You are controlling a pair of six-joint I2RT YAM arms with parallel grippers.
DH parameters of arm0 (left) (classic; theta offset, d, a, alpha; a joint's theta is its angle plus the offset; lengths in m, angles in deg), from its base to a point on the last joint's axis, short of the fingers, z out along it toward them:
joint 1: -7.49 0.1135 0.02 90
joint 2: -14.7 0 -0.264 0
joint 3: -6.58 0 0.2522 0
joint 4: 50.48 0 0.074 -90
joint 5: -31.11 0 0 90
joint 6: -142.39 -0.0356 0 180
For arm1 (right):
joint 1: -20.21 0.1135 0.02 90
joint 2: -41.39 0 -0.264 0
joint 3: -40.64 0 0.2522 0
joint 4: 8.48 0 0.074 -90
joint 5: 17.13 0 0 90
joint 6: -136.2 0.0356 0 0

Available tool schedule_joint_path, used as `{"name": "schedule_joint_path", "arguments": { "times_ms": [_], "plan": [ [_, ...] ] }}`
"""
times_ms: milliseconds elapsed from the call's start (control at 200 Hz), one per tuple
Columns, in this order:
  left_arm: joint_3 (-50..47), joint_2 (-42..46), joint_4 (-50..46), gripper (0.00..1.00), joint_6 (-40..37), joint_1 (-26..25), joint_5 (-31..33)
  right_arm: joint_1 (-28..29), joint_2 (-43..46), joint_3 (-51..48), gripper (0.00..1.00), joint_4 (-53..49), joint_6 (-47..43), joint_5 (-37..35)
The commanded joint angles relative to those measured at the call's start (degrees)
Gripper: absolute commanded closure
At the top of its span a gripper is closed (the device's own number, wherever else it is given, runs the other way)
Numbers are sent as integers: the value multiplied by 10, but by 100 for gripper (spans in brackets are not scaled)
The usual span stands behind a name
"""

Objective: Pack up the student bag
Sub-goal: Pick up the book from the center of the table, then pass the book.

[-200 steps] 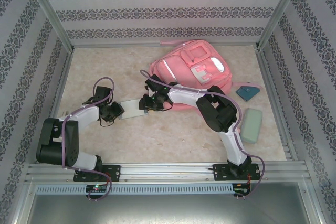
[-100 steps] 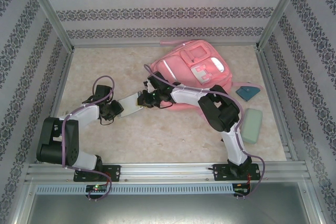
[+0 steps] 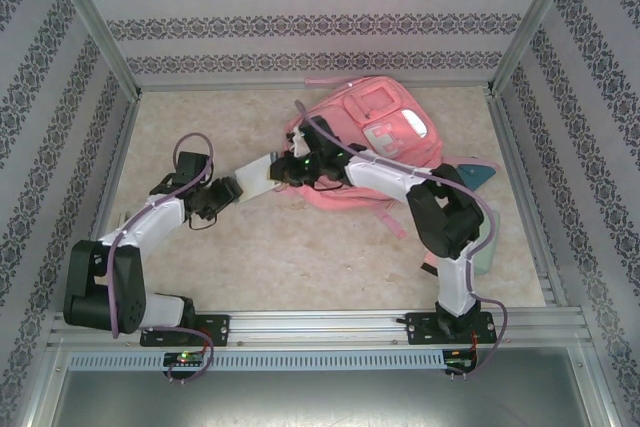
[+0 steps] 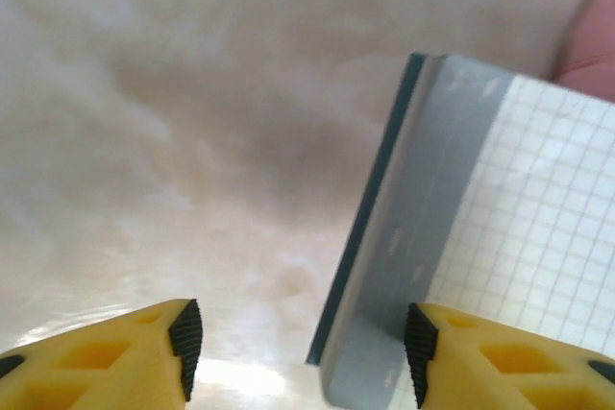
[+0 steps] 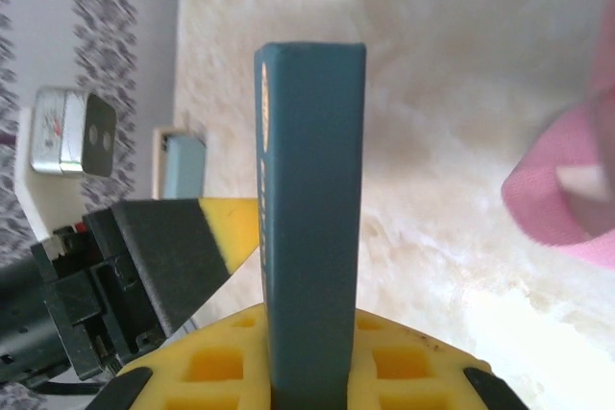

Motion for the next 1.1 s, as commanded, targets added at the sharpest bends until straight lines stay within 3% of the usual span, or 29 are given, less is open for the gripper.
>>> {"name": "schedule_joint_path", "arguments": {
  "times_ms": [0,205,475,814,1099],
  "plan": [
    [17,21,2,29,38,-3,-55,-32,67,1,100,33,-9,2],
    [-9,25,212,23,165,2,-172,-70,101,-3,100,71,23,19],
    [9,2,386,22,261,6,-218,-80,104,7,100,97,51,46],
    [29,-41,434,24,287,32,-246,-80,100,-17,100,172,92,97],
    [41,-50,475,26,314,55,-267,-82,87,-18,100,156,84,104]
  ]
}}
